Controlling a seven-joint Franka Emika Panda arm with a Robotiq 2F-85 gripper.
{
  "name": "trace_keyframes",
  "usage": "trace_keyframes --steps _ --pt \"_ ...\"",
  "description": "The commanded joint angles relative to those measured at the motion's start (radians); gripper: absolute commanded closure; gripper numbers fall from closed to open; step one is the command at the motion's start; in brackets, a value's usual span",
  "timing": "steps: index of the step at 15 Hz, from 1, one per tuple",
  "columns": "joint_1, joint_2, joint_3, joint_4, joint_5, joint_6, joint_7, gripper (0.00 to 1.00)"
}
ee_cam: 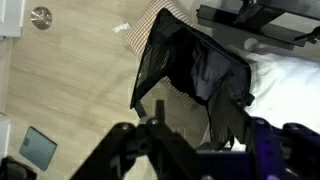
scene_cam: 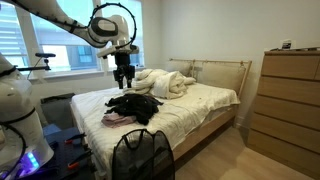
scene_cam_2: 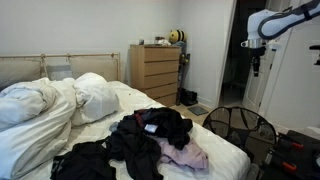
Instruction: Put the grey clothing on the bed in the laundry hamper
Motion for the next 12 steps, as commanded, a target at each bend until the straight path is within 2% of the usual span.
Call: trace_keyframes --steps 1,3,7,12 --pt "-0.012 -0.021 0.016 -0.016 0.0 0.024 -0.026 0.04" --pt "-0.001 -0.025 0.026 -0.013 0.003 0.037 -0.037 0.0" --pt "0.037 -0.032 0.05 -0.034 0.022 0.207 -0.085 0.0" --pt "0.116 0.025 0.062 -0.037 0.157 0.334 -0.207 0.0"
